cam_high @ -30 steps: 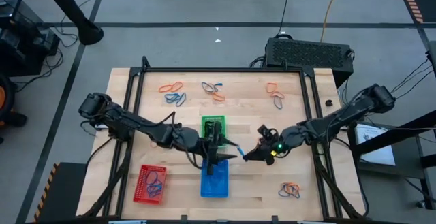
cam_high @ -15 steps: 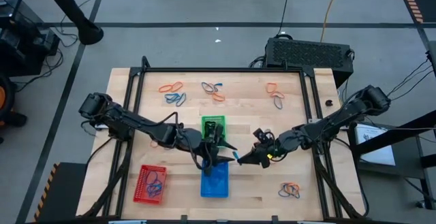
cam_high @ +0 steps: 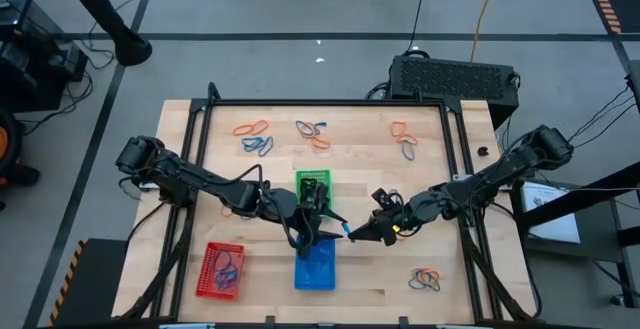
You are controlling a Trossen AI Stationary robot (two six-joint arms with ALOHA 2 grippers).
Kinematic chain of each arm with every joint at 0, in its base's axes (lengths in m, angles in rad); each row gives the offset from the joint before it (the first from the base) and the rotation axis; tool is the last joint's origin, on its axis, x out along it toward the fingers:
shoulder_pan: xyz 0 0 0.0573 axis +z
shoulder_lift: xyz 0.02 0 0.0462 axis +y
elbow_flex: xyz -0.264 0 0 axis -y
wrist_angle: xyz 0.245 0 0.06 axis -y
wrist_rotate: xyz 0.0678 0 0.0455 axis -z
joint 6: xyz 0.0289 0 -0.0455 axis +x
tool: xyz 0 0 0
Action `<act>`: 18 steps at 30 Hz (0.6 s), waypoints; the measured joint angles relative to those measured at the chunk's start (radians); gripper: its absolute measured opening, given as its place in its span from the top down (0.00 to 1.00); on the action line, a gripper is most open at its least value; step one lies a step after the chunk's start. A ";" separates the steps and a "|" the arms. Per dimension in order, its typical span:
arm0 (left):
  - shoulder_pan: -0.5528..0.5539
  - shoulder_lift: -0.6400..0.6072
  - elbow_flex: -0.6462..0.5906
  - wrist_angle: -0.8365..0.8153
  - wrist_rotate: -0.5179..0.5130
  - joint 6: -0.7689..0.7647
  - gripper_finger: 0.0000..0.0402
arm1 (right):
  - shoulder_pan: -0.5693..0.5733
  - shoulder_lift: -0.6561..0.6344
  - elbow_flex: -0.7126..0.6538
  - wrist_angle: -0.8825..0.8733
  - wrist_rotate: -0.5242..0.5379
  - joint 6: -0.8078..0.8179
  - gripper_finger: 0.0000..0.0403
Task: Sort rubber bands into baskets
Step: Put the blue rubberband into the red bin
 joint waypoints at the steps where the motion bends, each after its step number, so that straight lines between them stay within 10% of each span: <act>1: 0.001 0.000 0.000 0.000 0.000 -0.006 0.55 | 0.000 0.000 0.000 0.000 0.000 0.000 1.00; 18: 0.001 0.042 -0.001 0.050 0.006 -0.054 0.55 | -0.001 0.000 0.000 0.000 0.022 -0.007 1.00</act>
